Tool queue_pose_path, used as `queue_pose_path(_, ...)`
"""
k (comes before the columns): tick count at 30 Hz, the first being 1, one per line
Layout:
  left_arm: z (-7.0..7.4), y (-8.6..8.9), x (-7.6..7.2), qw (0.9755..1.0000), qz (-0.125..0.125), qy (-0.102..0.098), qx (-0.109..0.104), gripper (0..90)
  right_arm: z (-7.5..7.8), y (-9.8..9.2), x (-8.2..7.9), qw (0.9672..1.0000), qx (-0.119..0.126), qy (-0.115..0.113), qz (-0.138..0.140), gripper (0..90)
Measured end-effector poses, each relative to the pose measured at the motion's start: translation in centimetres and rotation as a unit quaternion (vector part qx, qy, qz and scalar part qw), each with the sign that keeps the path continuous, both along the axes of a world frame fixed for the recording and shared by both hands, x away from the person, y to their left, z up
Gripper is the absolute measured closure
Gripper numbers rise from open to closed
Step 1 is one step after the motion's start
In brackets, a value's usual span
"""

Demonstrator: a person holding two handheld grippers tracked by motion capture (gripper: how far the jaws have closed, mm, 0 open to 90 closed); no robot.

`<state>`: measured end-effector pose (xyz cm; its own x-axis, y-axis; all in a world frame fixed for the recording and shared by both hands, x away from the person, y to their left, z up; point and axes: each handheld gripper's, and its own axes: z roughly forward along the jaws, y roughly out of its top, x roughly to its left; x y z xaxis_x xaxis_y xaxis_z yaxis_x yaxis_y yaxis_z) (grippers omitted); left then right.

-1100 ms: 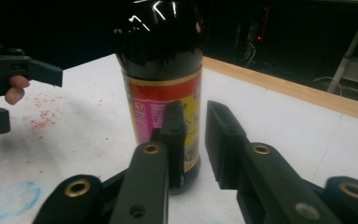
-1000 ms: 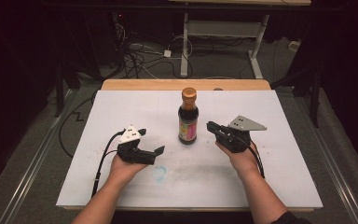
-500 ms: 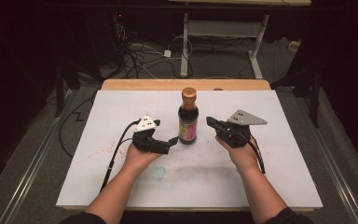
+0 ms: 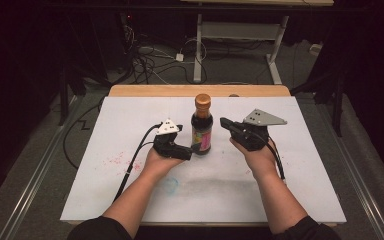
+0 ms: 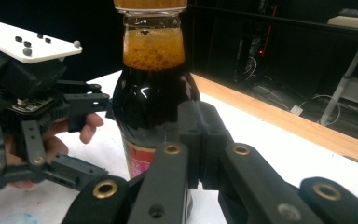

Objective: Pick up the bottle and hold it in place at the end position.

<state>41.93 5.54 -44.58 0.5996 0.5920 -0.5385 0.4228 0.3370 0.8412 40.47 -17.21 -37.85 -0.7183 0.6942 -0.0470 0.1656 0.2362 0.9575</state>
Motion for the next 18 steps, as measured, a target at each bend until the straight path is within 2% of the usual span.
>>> queue_pose_path(3, 0.1, -0.4, 0.3, 1.0000, 0.001, 0.002, -0.004, 0.0, 0.2, 0.3, 0.1, 1.0000, -0.004, 0.003, 0.006, 90.0)
queue_pose_path(8, 0.0, -1.3, 0.7, 1.0000, -0.004, 0.001, 0.005, 0.0, 0.9, 0.7, 0.0, 0.9999, -0.006, 0.001, 0.013, 90.0)
queue_pose_path(13, -0.1, -2.0, 1.3, 0.9999, -0.004, 0.009, 0.008, 0.0, 1.2, 0.4, 0.2, 0.9999, -0.003, 0.007, 0.007, 90.0)
queue_pose_path(18, -0.1, -2.6, 1.7, 0.9999, -0.006, 0.006, 0.015, 0.0, 1.3, 0.1, 0.3, 0.9999, -0.005, 0.010, 0.007, 90.0)
